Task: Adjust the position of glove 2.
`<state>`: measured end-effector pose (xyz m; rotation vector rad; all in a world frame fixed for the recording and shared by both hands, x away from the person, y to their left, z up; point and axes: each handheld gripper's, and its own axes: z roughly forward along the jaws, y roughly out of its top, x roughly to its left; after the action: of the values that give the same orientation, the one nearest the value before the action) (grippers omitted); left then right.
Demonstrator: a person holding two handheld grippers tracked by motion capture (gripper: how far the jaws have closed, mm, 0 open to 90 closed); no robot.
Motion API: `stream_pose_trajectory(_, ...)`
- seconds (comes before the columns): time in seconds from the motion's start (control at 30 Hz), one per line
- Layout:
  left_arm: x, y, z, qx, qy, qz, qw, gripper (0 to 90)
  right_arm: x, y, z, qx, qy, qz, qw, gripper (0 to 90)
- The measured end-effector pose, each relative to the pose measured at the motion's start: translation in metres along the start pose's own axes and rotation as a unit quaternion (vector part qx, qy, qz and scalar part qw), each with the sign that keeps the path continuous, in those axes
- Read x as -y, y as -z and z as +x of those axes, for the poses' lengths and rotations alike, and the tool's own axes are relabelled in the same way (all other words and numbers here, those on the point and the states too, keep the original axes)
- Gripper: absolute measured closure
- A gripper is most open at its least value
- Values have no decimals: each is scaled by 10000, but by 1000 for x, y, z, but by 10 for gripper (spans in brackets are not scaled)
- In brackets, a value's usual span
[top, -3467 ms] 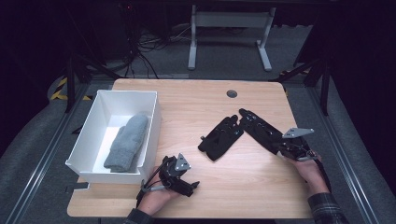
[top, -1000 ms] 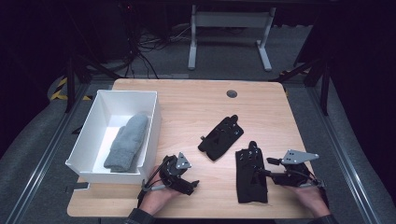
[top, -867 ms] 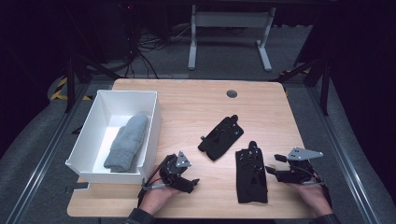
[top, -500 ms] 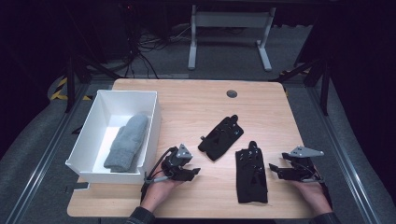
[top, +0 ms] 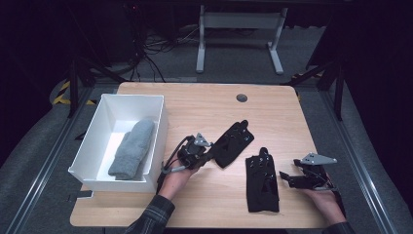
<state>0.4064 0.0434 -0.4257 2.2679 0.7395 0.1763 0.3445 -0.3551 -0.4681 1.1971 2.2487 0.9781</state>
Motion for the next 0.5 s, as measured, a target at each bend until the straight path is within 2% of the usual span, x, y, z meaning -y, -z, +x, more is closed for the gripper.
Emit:
stream_pose_trajectory(0.2,-26,-9,13,32,-55,-123,9999,900,0,-1,1,2,-7,21,10000,166)
stream_pose_trajectory(0.3,-39,-17,18,46,-136,-101,9998,900,0,-1,1,8,-9,21,10000,164)
stream_pose_trajectory(0.5,-55,-32,24,-23,-175,-43,9998,900,0,-1,1,8,-26,31,10000,162)
